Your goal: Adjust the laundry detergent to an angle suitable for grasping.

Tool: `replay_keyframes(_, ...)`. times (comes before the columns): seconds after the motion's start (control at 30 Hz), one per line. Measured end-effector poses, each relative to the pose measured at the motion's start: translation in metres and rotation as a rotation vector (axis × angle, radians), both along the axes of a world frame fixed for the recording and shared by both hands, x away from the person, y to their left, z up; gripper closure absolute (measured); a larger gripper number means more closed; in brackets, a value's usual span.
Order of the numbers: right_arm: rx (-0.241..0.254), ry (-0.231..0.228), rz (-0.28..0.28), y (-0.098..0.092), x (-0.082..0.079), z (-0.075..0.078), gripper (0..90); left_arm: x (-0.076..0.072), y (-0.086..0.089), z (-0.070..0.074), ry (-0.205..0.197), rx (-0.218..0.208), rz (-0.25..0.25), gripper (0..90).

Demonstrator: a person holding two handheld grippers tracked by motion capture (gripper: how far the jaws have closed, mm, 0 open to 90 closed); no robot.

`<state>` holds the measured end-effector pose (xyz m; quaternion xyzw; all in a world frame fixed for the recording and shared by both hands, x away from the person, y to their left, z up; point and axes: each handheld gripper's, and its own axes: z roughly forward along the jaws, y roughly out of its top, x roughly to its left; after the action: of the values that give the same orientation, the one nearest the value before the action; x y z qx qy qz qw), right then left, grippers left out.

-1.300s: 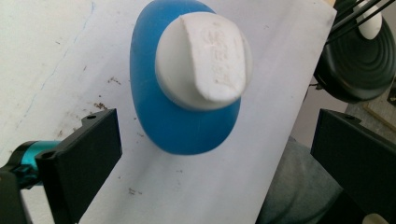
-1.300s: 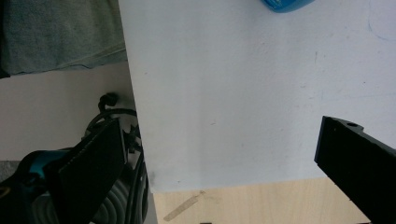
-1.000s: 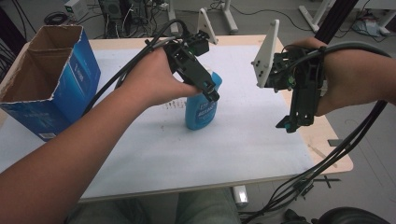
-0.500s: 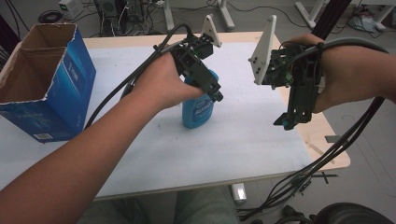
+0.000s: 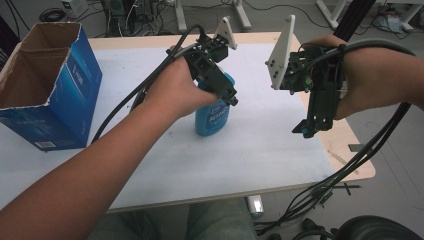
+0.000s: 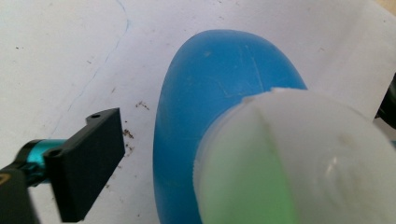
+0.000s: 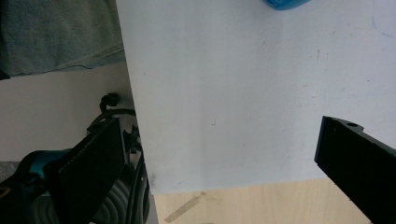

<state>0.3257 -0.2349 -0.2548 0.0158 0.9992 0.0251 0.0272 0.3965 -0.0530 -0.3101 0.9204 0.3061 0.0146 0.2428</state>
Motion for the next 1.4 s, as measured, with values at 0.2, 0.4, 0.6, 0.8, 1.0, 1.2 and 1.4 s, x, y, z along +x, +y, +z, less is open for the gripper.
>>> replay_keyframes(0.2,-0.006,-0.003,0.002,0.0006,0.0001,-0.0002,1.0,-0.0011,-0.0012,-0.0021,-0.014,0.011,0.005,9.2)
replay_keyframes(0.4,-0.008,-0.003,0.002,0.0008,0.0005,-0.0008,1.0,-0.0024,-0.0021,-0.0025,-0.036,0.018,0.016,12.7)
replay_keyframes(0.6,-0.007,-0.002,0.005,0.0019,0.0015,-0.0011,1.0,-0.0027,-0.0021,-0.0019,-0.05,0.032,0.011,15.8)
replay_keyframes(0.8,-0.007,-0.001,0.002,0.0019,0.0018,-0.0019,1.0,-0.004,-0.0032,-0.0023,-0.066,0.025,0.019,19.5)
replay_keyframes(1.0,-0.006,0.0,0.003,0.0016,0.0023,-0.0022,1.0,-0.0049,-0.0037,-0.002,-0.087,0.036,0.015,23.1)
replay_keyframes(1.2,-0.005,-0.002,0.006,0.0019,0.003,-0.0025,1.0,-0.0058,-0.0039,-0.0024,-0.095,0.039,0.017,24.2)
replay_keyframes(1.4,-0.008,-0.002,0.002,0.0022,0.0032,-0.0024,1.0,-0.0067,-0.0043,-0.0028,-0.082,0.023,0.007,29.6)
